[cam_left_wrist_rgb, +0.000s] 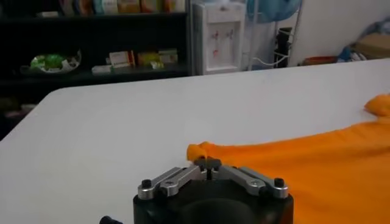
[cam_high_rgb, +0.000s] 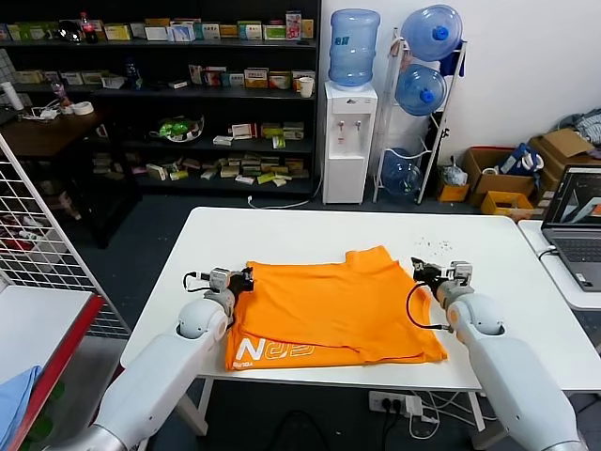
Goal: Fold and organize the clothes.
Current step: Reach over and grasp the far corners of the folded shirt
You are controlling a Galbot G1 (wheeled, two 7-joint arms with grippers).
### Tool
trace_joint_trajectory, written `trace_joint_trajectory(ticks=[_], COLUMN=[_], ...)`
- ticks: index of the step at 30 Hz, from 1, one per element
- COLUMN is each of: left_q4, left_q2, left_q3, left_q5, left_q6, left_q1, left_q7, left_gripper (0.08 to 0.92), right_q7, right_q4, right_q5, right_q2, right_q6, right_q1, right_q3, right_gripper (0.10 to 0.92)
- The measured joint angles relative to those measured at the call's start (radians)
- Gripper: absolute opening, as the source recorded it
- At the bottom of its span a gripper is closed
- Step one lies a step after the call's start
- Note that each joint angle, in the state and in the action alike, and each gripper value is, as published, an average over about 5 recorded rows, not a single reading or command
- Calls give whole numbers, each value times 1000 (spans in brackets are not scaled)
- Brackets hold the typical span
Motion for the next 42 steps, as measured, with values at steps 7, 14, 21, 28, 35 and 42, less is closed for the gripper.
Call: trace_joint_trajectory(ticks=[7,14,21,28,35,42], left_q4=[-72,-93,-87,-77,-86,-112], left_q2=[15,15,20,25,32,43], left_q3=[-9,-9,-10,-8,-6,-11], left_q5=[18,31,33,33,33,31], left_q6=[-25,-42,-56,-63,-65,-64], left_q1=[46,60,61,62,74,92], left_q7=[2,8,20,28,28,20], left_gripper=[91,91,91,91,91,91], right_q7=[-3,-38,-75,-84,-84,-67], right_q4=[30,-60,-200,-303,-344,-327], right_q5=[-27,-75,-129,-170,-202,-220], right_q2=[13,74,146,194,218,216], right_q6=[31,57,68,70,64,50], right_q1=[-24,27,103,144,161,149], right_q3=[15,8,-4,-8,-7,-8], right_gripper=[207,406,605,727,536,337])
